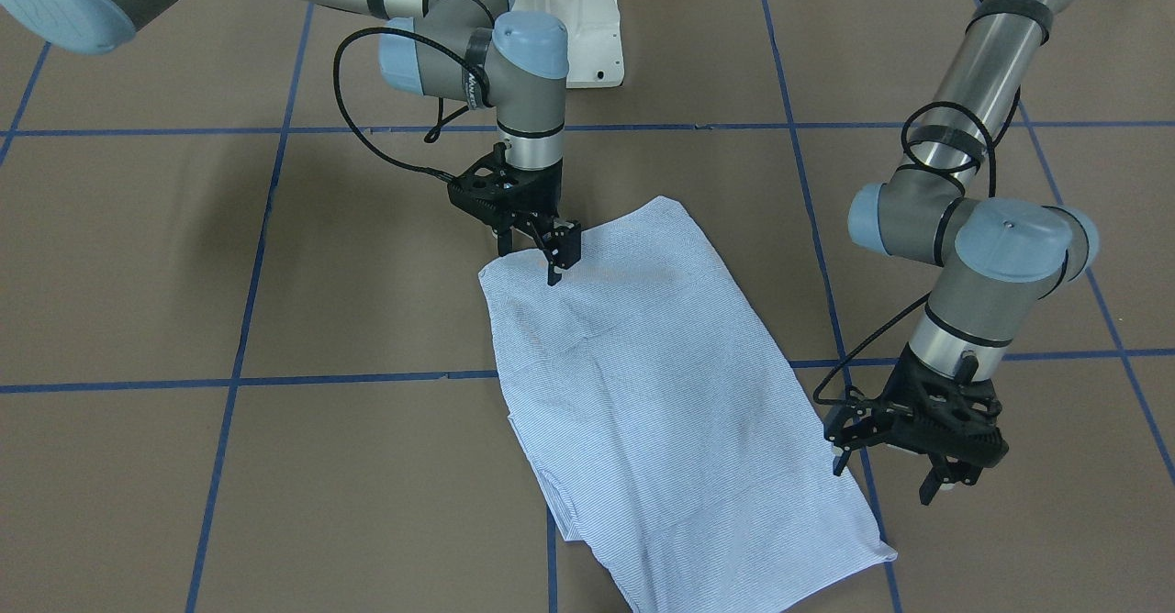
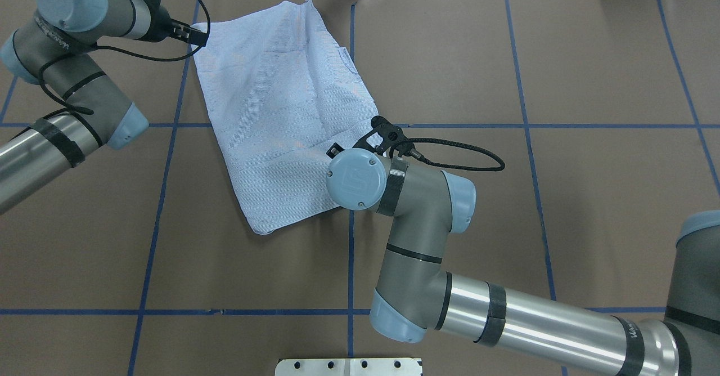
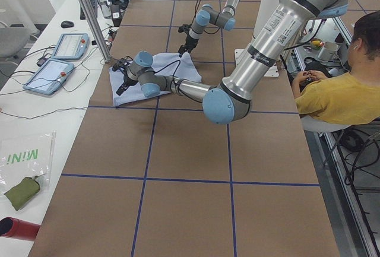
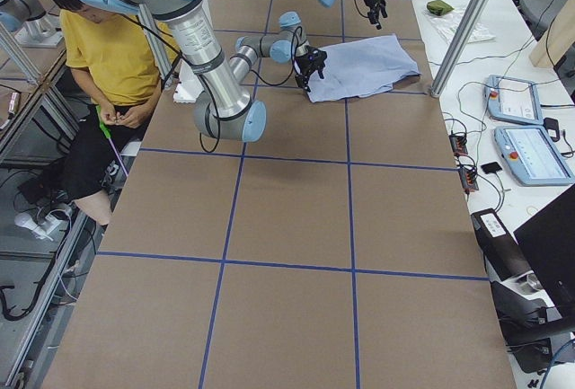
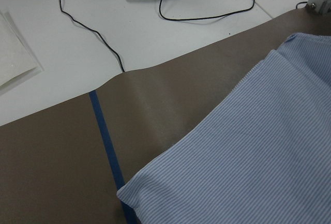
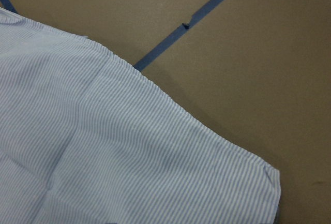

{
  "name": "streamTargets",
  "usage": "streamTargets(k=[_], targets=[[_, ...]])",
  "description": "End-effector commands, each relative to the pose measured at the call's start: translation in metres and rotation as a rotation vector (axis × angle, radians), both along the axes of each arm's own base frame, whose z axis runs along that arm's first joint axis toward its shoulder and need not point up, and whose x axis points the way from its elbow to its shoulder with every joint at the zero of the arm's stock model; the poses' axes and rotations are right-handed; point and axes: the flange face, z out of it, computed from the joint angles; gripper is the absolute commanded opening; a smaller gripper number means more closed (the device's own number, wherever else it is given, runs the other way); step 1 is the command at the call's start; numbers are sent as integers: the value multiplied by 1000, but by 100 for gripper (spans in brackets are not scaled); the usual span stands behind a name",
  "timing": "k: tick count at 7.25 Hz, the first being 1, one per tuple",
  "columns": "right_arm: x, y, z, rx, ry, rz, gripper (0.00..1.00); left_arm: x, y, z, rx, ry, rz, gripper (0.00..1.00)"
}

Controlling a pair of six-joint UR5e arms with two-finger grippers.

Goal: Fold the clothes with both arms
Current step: 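Lower the right gripper onto the shirt's near corner and grasp it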

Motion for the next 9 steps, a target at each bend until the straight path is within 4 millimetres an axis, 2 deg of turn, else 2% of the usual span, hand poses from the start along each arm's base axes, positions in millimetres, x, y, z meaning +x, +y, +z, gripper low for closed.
streamTargets(k=[1,2,3,4,6,8,9], targets=[[-9,2,4,2,16,3,93,0,0,-1,1,1,1,100],[-13,0,3,2,23,5,84,-1,0,0,0,0,0,100],[-14,-1,1,19,28,14,66,-1,0,1,-2,-1,0,100],[-16,1,4,26,39,12,63,0,1,1,-1,-2,2,100],[-19,4,5,28,47,3,65,0,0,1,0,-2,1,100],[-31,0,1,23,58,4,64,0,1,1,-1,-2,2,100],[-32,-1,1,21,58,6,59,-1,0,1,0,-2,-1,100]])
